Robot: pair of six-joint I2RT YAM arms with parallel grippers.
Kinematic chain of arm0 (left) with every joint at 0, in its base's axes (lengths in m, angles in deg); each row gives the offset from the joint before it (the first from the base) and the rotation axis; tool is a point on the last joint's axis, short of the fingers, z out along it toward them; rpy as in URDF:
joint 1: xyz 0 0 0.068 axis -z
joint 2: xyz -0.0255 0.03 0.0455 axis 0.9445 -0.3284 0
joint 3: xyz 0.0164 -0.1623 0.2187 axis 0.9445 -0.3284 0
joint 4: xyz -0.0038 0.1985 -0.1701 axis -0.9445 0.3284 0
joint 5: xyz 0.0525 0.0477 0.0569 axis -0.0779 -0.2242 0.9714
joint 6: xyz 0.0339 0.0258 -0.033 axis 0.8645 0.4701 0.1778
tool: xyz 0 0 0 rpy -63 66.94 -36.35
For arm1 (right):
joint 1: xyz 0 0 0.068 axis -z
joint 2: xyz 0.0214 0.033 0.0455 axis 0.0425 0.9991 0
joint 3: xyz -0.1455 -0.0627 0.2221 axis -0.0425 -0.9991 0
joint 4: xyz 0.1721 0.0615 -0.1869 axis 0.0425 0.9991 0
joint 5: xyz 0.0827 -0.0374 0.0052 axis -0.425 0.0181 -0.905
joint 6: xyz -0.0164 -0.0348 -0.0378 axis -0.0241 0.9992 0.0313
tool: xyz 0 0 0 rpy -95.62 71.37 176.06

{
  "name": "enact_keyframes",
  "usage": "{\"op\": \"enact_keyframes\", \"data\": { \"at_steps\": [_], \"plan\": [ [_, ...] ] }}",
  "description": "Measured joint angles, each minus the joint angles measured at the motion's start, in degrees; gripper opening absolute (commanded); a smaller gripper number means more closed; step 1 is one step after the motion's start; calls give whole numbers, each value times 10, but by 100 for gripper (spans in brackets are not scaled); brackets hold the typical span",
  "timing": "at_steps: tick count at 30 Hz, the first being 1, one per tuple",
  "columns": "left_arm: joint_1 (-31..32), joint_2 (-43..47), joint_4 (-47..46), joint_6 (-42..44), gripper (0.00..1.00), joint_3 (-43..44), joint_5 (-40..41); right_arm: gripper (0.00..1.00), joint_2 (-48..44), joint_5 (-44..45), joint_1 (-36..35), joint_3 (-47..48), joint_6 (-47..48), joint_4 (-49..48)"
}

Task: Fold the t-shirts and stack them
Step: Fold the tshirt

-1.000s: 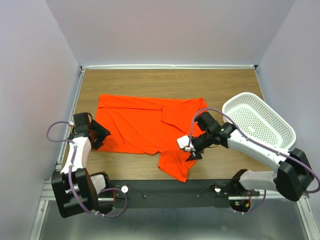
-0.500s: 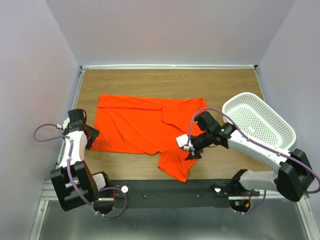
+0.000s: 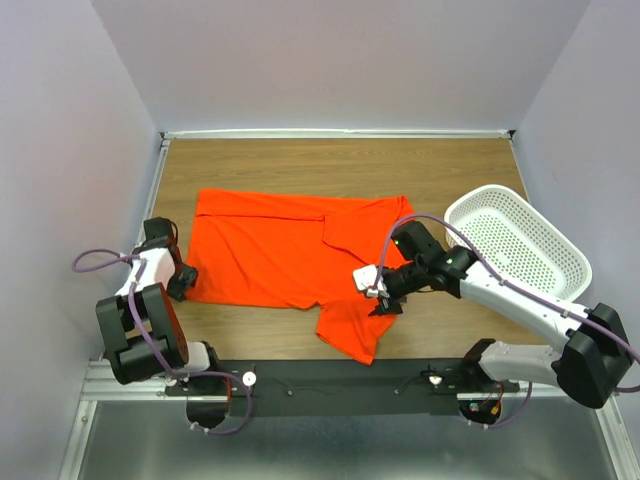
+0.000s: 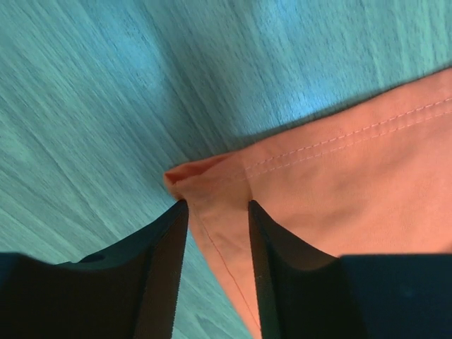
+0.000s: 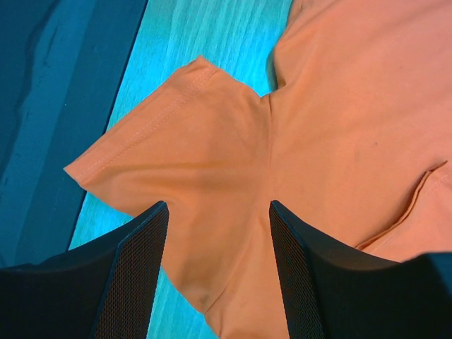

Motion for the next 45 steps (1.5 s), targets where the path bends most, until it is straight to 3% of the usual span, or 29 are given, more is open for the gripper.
{"op": "enact_keyframes", "data": {
  "at_steps": [2,5,7,8,11,17,21,27,35,45],
  "plan": [
    [0,-3,-5,0,41,0,3,66,0,1,0,0,-2,0],
    [0,-12,-6,1,20,3,11,66,0,5,0,5,-9,0],
    [0,-16,-7,3,18,6,14,66,-1,7,0,9,-14,-1],
    [0,-18,-9,4,10,7,14,67,-2,7,0,10,-15,-2],
    [0,-19,-13,9,2,9,14,67,-10,8,0,11,-20,-2],
    [0,-5,-15,27,0,10,-5,69,-18,0,0,13,-10,14],
    [0,25,-20,40,0,12,-33,63,8,-13,-18,24,41,70],
    [0,30,-30,59,0,13,-67,49,37,18,-145,-13,59,91],
    [0,30,-40,76,0,13,-92,45,43,66,-294,-57,9,53],
    [0,30,-54,97,0,13,-115,42,137,141,-319,-56,-35,2]
  ]
}}
